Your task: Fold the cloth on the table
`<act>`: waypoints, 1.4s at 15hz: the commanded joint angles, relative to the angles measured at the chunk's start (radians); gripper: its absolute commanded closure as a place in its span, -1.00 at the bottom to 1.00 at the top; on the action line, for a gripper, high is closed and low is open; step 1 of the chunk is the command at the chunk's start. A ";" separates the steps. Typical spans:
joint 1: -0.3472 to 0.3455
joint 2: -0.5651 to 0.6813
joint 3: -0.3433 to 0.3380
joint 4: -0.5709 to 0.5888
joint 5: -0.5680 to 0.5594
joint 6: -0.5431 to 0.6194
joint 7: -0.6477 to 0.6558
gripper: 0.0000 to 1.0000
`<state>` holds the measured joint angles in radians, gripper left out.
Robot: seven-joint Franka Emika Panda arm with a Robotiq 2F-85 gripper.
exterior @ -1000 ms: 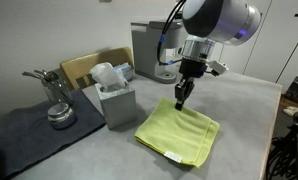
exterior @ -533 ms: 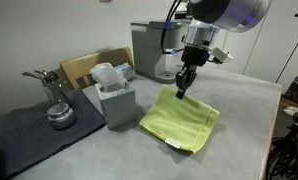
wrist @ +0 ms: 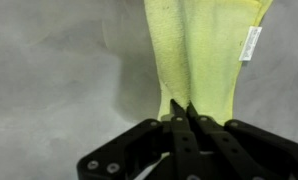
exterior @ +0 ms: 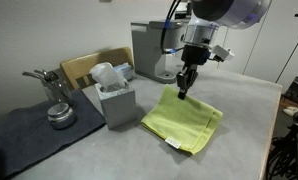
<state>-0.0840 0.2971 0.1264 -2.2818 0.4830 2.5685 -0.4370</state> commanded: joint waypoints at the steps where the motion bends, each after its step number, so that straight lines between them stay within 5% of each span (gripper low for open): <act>1: 0.007 0.044 -0.002 0.025 -0.061 -0.047 0.050 0.98; 9: 0.028 0.137 0.000 0.084 -0.172 -0.074 0.128 0.98; 21: 0.040 0.083 0.011 0.108 -0.199 -0.113 0.150 0.98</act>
<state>-0.0455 0.4183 0.1337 -2.1676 0.3041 2.4949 -0.3187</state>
